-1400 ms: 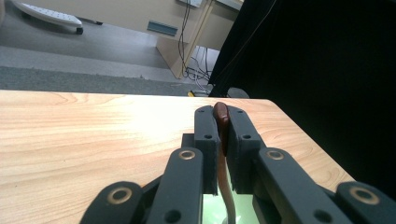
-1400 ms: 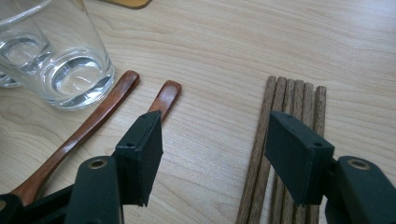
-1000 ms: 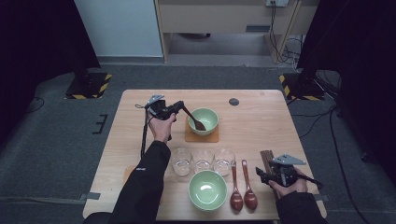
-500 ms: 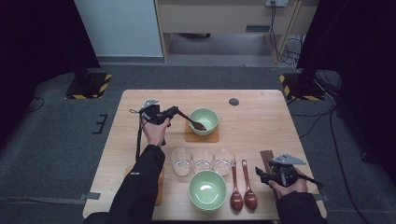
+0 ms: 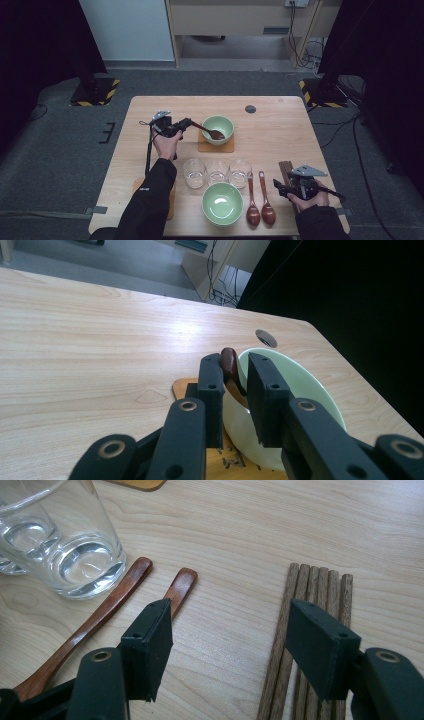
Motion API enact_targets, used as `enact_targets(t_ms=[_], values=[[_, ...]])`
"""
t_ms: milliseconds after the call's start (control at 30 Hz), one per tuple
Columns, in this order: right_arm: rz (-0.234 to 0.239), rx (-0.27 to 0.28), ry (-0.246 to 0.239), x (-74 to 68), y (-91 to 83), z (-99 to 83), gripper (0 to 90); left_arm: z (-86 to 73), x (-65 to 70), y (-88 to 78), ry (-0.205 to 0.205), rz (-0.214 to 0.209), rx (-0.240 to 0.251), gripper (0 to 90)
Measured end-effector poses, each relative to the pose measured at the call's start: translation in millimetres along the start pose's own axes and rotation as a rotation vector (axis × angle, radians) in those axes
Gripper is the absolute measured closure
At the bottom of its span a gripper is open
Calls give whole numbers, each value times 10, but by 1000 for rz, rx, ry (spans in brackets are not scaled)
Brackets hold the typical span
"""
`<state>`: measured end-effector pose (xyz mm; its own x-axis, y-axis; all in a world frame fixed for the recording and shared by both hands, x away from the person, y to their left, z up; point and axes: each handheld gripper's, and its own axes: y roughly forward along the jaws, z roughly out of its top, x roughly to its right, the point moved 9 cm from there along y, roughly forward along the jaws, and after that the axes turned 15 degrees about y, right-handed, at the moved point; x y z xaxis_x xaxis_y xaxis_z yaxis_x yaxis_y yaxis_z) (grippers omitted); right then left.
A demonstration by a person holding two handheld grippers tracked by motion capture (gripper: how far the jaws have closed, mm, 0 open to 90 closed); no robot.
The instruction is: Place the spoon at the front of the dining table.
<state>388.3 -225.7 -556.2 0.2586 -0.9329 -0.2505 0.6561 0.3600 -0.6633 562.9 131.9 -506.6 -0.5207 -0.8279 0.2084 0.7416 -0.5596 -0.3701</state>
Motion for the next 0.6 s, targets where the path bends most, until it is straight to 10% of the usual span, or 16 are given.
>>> enact_targets(t_ms=[600], values=[[-1, -2, 2, 1, -3, -1, 355, -114, -94, -2, -22, 36, -39, 628]])
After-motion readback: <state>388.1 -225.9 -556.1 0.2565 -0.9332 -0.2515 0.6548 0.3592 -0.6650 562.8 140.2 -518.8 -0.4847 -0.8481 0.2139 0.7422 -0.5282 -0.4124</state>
